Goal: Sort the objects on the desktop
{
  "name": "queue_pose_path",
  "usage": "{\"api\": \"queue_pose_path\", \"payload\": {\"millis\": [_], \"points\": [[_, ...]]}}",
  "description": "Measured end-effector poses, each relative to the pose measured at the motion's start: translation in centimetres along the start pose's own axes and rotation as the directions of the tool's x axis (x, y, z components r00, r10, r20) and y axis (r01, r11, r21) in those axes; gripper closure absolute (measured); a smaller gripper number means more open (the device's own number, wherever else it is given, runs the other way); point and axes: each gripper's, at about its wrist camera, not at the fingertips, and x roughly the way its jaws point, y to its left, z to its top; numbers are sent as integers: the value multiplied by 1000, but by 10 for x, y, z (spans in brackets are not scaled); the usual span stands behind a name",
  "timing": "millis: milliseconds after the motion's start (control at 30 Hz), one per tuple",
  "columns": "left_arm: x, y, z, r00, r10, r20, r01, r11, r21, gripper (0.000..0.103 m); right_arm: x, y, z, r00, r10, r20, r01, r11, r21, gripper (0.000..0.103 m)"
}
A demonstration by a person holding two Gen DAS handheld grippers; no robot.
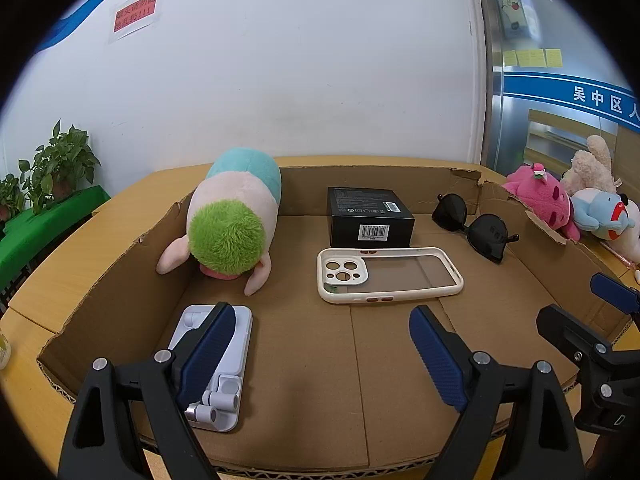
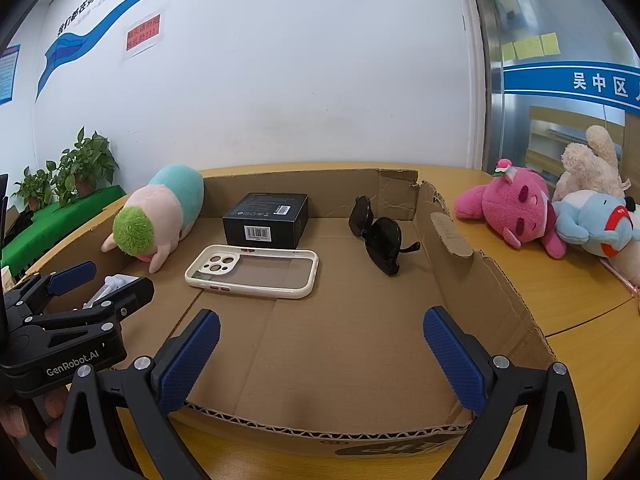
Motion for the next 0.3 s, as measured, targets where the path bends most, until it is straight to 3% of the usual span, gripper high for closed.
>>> {"api": "queue_pose_path", "payload": {"millis": [300], "points": [[0,0,0,1000,1,-2,-1,1000,-1,14,0,0,0,1000,0,-1,0,1000,0,0]]}}
